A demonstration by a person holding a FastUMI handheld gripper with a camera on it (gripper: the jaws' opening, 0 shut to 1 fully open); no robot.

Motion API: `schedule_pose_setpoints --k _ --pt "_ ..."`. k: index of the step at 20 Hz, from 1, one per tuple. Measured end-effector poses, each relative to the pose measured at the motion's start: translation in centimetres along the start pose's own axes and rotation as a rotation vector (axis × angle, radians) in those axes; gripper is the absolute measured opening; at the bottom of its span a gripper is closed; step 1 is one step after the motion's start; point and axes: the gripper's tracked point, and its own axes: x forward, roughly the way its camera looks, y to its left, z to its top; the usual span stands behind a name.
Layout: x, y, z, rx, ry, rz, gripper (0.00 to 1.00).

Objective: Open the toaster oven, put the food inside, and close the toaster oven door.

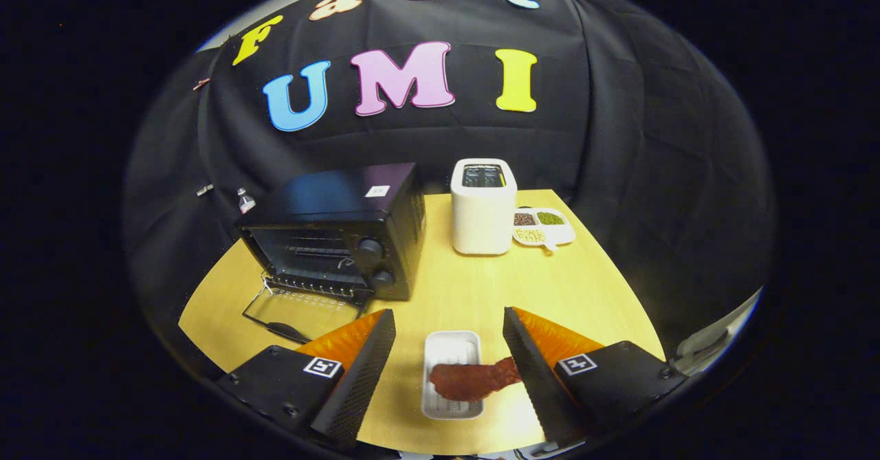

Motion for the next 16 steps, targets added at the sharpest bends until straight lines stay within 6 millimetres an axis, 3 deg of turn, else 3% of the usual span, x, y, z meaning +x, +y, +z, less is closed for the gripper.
schedule_pose_setpoints --k 5,9,13,16 --pt "1.4 -4.2 -3.8 0.005 0.126 0.089 0.99" --pt "2.0 -4.4 -7.7 0.113 0.254 0.202 0.98" --pt "3.9 -4.4 -9.5 0.224 0.31 0.256 0.96" --pt "4.4 -4.5 -10.2 0.288 0.345 0.284 0.75"
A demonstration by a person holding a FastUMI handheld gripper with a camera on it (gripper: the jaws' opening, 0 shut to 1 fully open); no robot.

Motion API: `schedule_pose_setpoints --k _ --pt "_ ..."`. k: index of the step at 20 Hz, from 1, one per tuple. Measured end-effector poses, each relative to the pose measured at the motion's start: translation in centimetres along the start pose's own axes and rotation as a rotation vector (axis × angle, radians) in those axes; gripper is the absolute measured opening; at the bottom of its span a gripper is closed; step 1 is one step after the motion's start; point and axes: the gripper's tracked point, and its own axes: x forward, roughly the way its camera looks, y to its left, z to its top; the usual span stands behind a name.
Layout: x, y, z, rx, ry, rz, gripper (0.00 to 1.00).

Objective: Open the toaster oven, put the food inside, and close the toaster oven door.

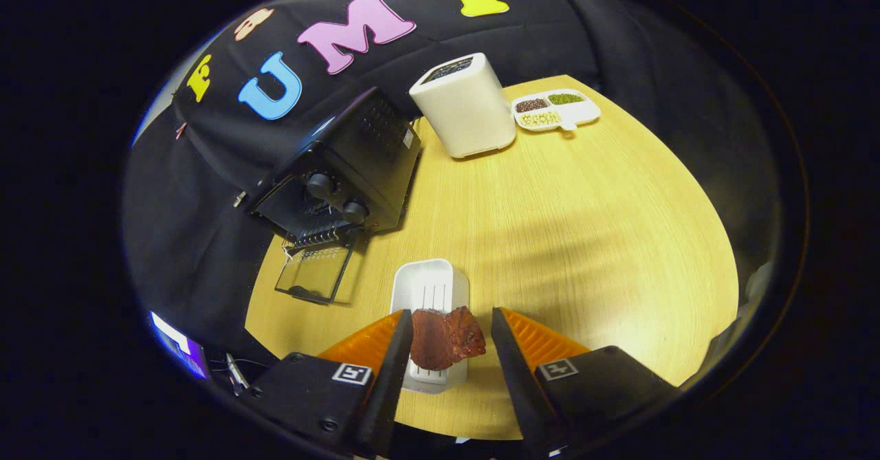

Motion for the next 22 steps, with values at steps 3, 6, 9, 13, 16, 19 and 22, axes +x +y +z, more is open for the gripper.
schedule_pose_setpoints --k 3,6,9,13,16,19,22 --pt "0.6 -0.2 0.0 0.026 0.011 0.015 0.52" --pt "0.5 -0.8 -1.1 0.097 0.087 0.005 0.32" --pt "0.6 -0.4 -0.8 0.177 0.091 0.046 0.24" --pt "0.2 0.4 -0.6 0.155 0.083 0.06 0.14" --pt "-0.7 0.2 0.2 0.139 0.055 0.032 0.14" --pt "-2.1 1.2 1.3 0.145 0.028 0.025 0.14" --pt "-3.1 3.1 2.0 0.148 0.002 0.018 0.14"
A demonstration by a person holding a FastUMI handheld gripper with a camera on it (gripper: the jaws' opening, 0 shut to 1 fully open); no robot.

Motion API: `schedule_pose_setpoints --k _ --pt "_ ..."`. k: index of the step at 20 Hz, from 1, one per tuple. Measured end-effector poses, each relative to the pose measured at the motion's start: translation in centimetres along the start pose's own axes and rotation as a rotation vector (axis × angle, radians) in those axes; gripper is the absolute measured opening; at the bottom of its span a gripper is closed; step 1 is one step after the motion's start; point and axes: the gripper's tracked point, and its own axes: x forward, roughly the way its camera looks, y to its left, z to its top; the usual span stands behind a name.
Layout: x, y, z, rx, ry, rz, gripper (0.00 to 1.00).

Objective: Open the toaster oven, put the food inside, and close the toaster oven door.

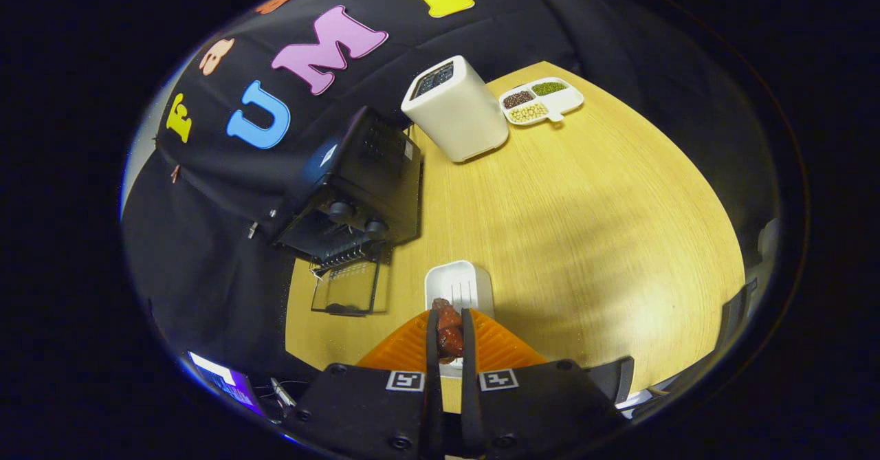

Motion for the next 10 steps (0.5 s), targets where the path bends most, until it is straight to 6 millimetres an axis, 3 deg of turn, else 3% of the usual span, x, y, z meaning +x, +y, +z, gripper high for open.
schedule_pose_setpoints --k 6,10 --pt "-1.0 5.9 -1.8 0.024 -0.056 0.006 0.14" --pt "-0.2 10.4 -3.5 0.067 -0.094 0.018 0.14"
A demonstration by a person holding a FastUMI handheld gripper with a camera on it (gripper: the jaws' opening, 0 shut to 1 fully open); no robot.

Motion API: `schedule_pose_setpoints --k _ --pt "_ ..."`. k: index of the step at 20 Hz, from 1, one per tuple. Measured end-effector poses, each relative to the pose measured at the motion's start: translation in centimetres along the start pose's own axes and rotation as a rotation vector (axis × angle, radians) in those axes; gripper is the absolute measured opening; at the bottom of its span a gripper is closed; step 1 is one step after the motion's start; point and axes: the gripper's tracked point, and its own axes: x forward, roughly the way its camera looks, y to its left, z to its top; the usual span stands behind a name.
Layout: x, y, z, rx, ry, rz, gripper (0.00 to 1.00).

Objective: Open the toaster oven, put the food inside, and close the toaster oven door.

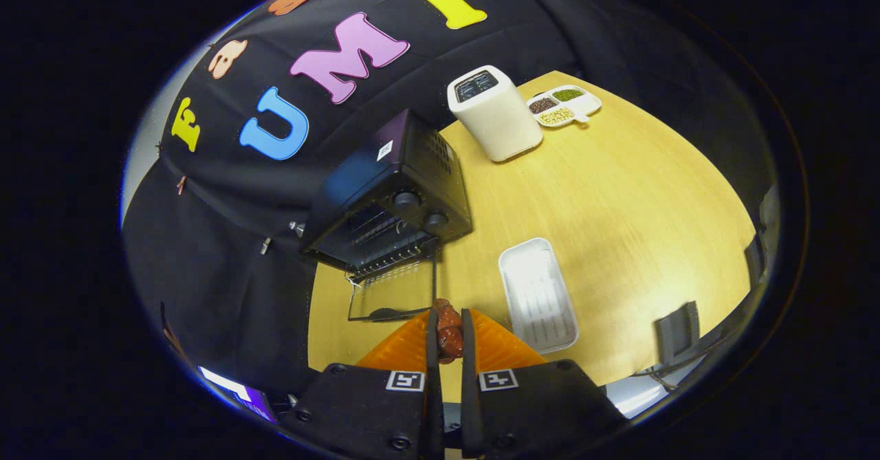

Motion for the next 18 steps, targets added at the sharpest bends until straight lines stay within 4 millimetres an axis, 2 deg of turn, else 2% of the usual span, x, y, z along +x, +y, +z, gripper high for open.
schedule_pose_setpoints --k 5,9,12,15,18 --pt "1.5 6.1 -1.8 0.044 -0.104 0.063 0.14" --pt "4.2 10.1 -2.2 0.111 -0.19 0.122 0.14" --pt "7.5 11.7 -1.7 0.165 -0.24 0.148 0.14" --pt "10.0 12.6 0.5 0.217 -0.321 0.164 0.14" --pt "13.1 13.2 1.7 0.25 -0.359 0.171 0.14"
